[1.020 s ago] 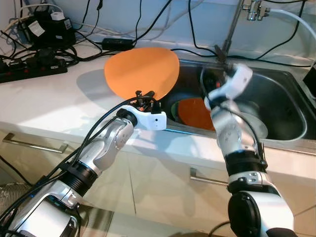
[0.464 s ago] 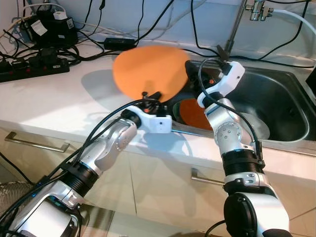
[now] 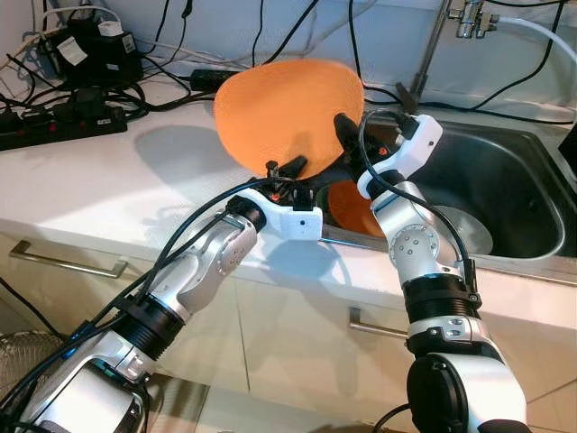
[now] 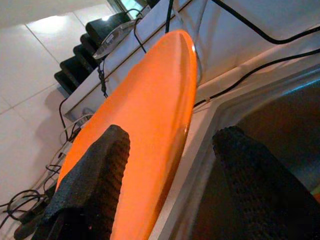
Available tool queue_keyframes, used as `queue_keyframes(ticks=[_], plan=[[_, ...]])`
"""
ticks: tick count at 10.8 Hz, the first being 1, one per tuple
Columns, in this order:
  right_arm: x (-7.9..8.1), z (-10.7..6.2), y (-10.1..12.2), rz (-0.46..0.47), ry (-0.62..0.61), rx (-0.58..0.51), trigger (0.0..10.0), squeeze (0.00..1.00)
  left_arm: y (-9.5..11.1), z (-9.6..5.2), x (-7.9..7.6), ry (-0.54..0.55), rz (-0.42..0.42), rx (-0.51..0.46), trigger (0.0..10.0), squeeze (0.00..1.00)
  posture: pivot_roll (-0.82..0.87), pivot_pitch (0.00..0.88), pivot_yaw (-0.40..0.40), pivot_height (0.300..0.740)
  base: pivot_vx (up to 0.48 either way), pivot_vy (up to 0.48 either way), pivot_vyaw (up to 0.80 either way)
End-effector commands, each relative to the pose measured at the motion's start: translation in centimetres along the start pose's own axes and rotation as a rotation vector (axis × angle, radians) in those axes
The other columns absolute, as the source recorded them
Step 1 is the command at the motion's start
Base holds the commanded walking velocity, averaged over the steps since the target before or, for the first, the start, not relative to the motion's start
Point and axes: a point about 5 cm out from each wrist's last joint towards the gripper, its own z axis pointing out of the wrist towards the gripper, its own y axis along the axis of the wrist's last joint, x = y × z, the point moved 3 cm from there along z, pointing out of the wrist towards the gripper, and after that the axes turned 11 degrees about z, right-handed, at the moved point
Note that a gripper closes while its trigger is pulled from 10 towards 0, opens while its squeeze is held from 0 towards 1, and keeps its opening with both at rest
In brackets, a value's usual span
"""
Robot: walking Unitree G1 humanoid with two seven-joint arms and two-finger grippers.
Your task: Kitchen organization
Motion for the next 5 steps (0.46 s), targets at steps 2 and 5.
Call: queue_keyframes(ticks=[2,5], plan=[[-0.34,-0.10,0.19,0.010,-0.020,-0.006,10.0,0.00,0.23,0.19,2.63,0.109,0.020,-0.017,10.0,0.00,0.24,0.001,-0.034,0.740,0.000,0.000,0.00],[-0.14,0.13,0.56,0.061,-0.024,-0.022,10.0,0.00,0.75,-0.18,1.73,0.079,0.024,-0.054,10.0,0.00,0.24,0.012,-0.035,0.740,0.000,0.000,0.00]])
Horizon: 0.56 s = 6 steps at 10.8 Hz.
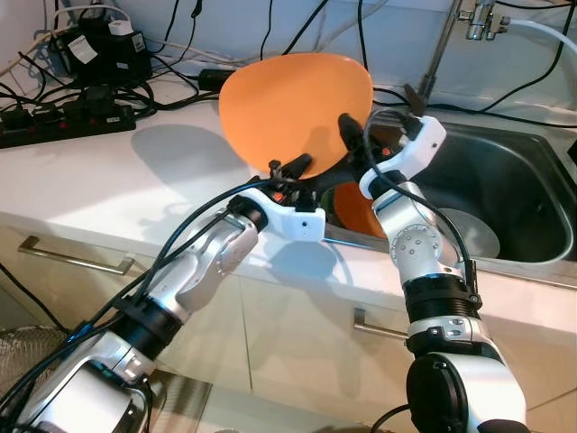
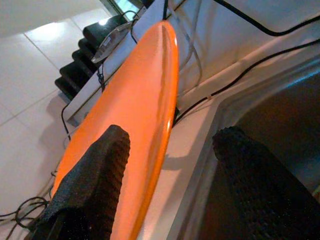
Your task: Kitchen organization
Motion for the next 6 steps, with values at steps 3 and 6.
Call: queue_keyframes(ticks=[3,6], plan=[[0.12,0.33,0.91,0.090,-0.011,-0.022,1.4,0.00,0.27,-0.21,0.95,0.042,0.020,-0.022,10.0,0.00,0.24,0.017,-0.036,0.740,0.000,0.000,0.00],[0.56,0.36,0.71,0.128,0.017,-0.006,0.0,0.00,0.19,-0.12,1.08,0.047,0.022,-0.022,10.0,0.00,0.24,0.017,-0.036,0.740,0.000,0.000,0.00]])
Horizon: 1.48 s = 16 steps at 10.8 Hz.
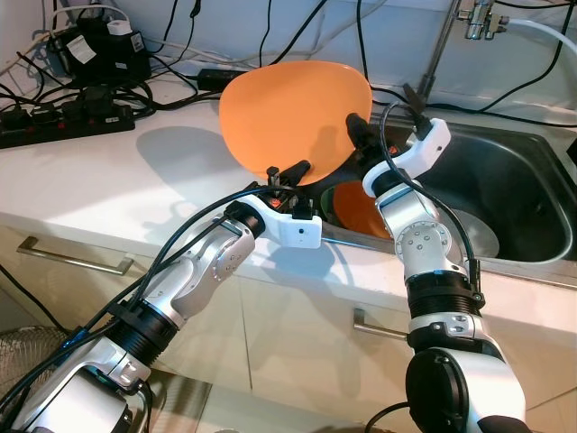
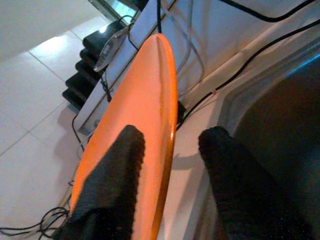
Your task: Kitchen organization
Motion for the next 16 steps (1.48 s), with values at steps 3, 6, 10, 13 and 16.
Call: queue_keyframes(ticks=[3,6,10,13,16], plan=[[0.9,0.2,0.1,0.028,0.034,0.005,0.0,0.00,0.2,0.2,1.4,0.053,0.016,-0.014,10.0,0.00,0.24,0.017,-0.034,0.740,0.000,0.000,0.00],[1.0,0.2,0.3,0.062,0.042,0.003,0.0,0.00,0.1,0.3,1.2,0.044,0.016,-0.012,10.0,0.00,0.24,0.018,-0.035,0.740,0.000,0.000,0.00],[1.3,0.2,0.4,0.126,0.053,-0.001,0.0,0.00,0.3,0.3,1.0,0.036,0.019,-0.024,10.0,0.00,0.24,0.016,-0.032,0.740,0.000,0.000,0.00],[1.4,0.1,0.5,0.166,0.054,-0.004,0.0,0.00,0.3,0.2,0.7,0.020,0.001,-0.030,10.0,1.00,0.24,0.006,-0.030,0.740,0.000,0.000,0.00],[0.9,0.2,1.6,0.206,0.014,-0.076,0.0,0.00,0.2,0.1,0.7,0.018,-0.004,-0.029,10.0,1.00,0.24,0.000,-0.031,0.740,0.000,0.000,0.00]])
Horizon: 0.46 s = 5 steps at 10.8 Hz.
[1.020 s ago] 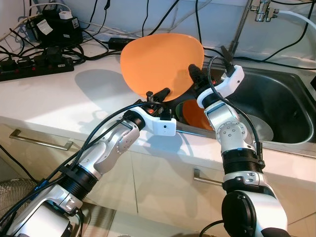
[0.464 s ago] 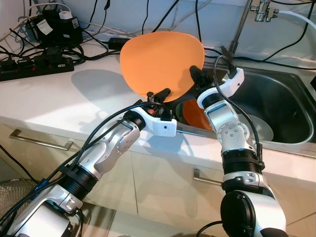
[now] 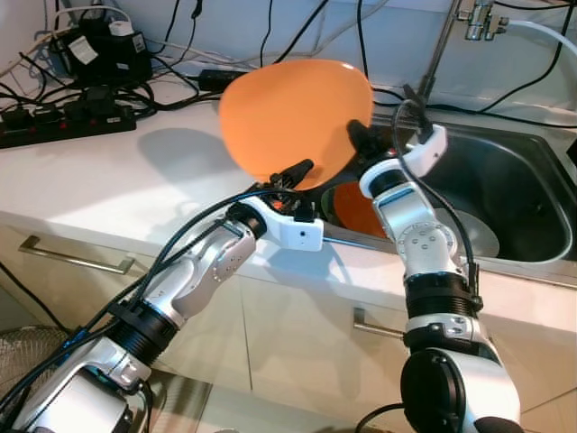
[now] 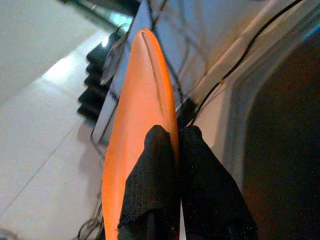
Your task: Kitchen organization
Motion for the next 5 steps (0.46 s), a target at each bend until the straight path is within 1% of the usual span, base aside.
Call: queue_keyframes(ticks=[1,2,3,4,5], plan=[[1.3,0.4,1.8,0.019,0.035,-0.075,0.0,0.00,0.0,0.1,0.7,0.021,-0.010,-0.008,10.0,1.00,0.24,0.000,-0.033,0.740,0.000,0.000,0.00],[1.0,0.5,2.6,0.035,0.013,-0.115,0.0,0.00,0.1,0.1,0.8,0.023,-0.012,-0.009,10.0,1.00,0.24,0.000,-0.034,0.740,0.000,0.000,0.00],[0.6,0.5,4.4,0.056,-0.018,-0.188,0.0,0.00,0.1,0.1,0.7,0.014,-0.013,-0.007,10.0,1.00,0.25,0.000,-0.034,0.740,0.000,0.000,0.00],[0.2,0.4,5.8,0.065,-0.049,-0.247,0.0,0.00,0.1,0.0,0.5,0.006,-0.021,-0.005,10.0,0.00,0.25,0.000,-0.034,0.740,0.000,0.000,0.00],[-0.4,0.2,7.1,0.068,-0.087,-0.302,0.0,0.00,0.1,0.0,0.4,0.002,-0.032,-0.004,10.0,0.00,0.25,0.000,-0.034,0.740,0.000,0.000,0.00]])
